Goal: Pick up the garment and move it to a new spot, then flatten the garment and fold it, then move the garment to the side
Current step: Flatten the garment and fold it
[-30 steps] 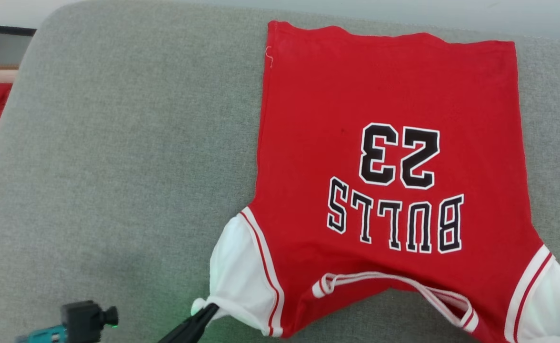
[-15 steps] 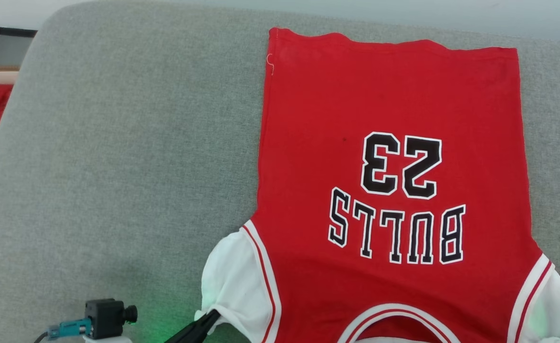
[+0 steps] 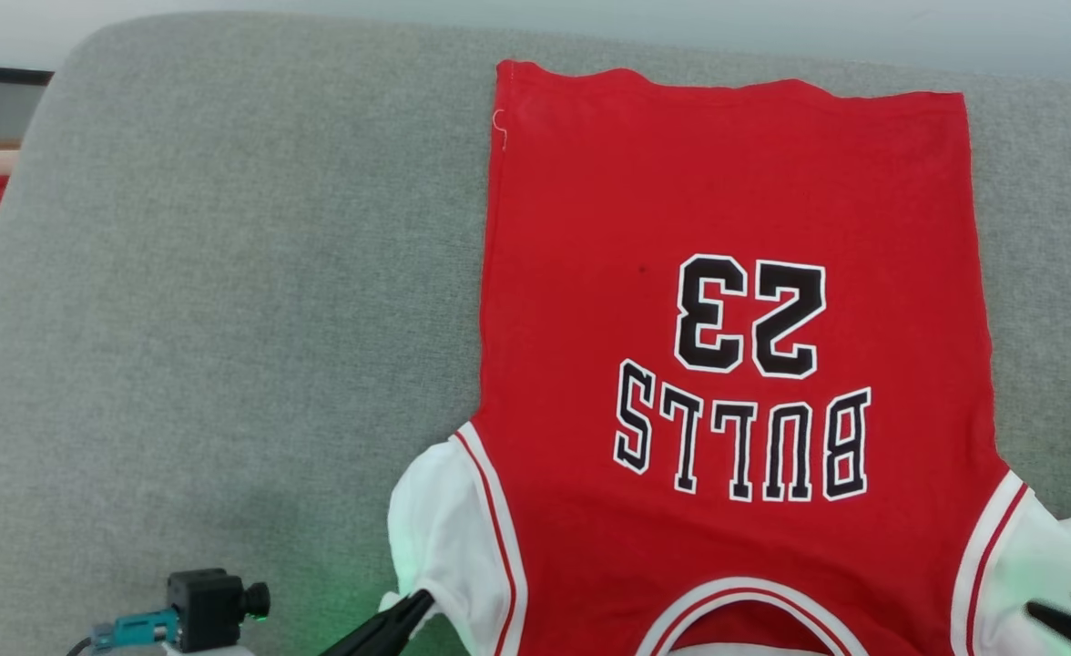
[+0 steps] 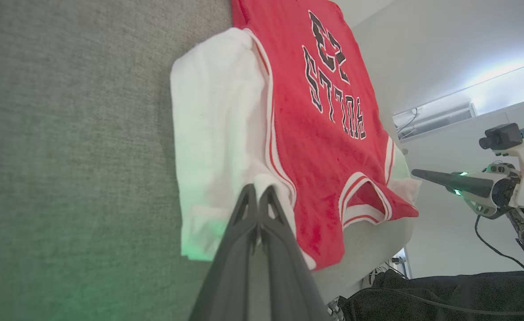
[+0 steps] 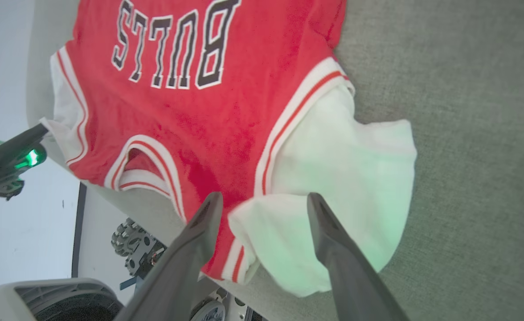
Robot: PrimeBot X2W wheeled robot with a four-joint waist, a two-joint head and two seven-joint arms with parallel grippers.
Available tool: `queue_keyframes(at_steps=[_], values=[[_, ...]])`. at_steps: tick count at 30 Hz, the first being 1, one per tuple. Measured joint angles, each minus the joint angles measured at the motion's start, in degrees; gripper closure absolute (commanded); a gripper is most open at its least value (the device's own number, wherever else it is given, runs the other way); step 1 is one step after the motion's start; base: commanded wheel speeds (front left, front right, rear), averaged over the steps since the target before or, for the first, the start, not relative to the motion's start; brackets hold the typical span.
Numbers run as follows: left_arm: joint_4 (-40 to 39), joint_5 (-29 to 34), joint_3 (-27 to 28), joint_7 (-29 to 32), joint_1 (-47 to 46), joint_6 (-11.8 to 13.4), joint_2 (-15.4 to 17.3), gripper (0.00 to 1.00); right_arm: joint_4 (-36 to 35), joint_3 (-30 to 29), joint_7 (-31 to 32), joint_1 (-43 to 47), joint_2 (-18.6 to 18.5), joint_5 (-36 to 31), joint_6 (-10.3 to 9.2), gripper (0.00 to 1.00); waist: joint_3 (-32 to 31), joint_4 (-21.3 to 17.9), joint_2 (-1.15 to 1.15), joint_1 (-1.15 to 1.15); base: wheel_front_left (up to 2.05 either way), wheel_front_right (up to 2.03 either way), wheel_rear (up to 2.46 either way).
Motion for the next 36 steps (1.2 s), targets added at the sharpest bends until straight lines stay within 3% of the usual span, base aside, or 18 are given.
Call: queue_keyframes(at_steps=[7,11,15,19,23,29,36], values=[[-2.7,1.9,-0.8,-0.4,-1.7,0.0,0.1,1.0,-7.3,-11.9,4.5,-2.0,-4.5,8.2,-0.01,0.0,0.1,1.2,0.0,0.0,0.0,0.0,0.0],[-3.3,2.7,-1.6,-0.5,-3.4,0.0,-0.5,1.0,-2.8,-15.3,2.6,-12.3,-5.8,3.5,-0.01,0.0,0.8,2.3,0.0,0.0,0.0,0.0,0.0],[-3.4,3.4,-2.8,0.0,-5.9,0.0,-1.6,1.0,5.2,-8.0,1.6,-27.0,-6.3,-8.7,-0.01,0.0,2.0,3.7,0.0,0.0,0.0,0.0,0.0],[-3.3,3.6,-4.2,0.0,-8.2,0.0,-2.6,1.0,16.0,2.0,3.3,-43.5,-0.6,-18.2,-0.01,0.0,3.5,5.2,0.0,0.0,0.0,0.0,0.0],[-3.3,3.9,-5.3,-0.1,-10.2,0.0,-3.4,1.0,28.0,8.2,4.8,-57.2,4.5,-26.5,-0.01,0.0,5.4,6.4,0.0,0.0,0.0,0.0,0.0],[-3.2,4.3,-7.3,-0.5,-13.3,0.0,-4.9,1.0,42.8,12.0,5.6,-69.3,7.3,-34.3,-0.01,0.0,8.6,8.4,0.0,0.0,0.0,0.0,0.0],[-2.5,4.1,-9.2,-0.7,-15.3,0.0,-5.9,1.0,54.3,11.7,5.1,-74.8,7.9,-39.5,-0.01,0.0,11.1,10.6,0.0,0.0,0.0,0.0,0.0]])
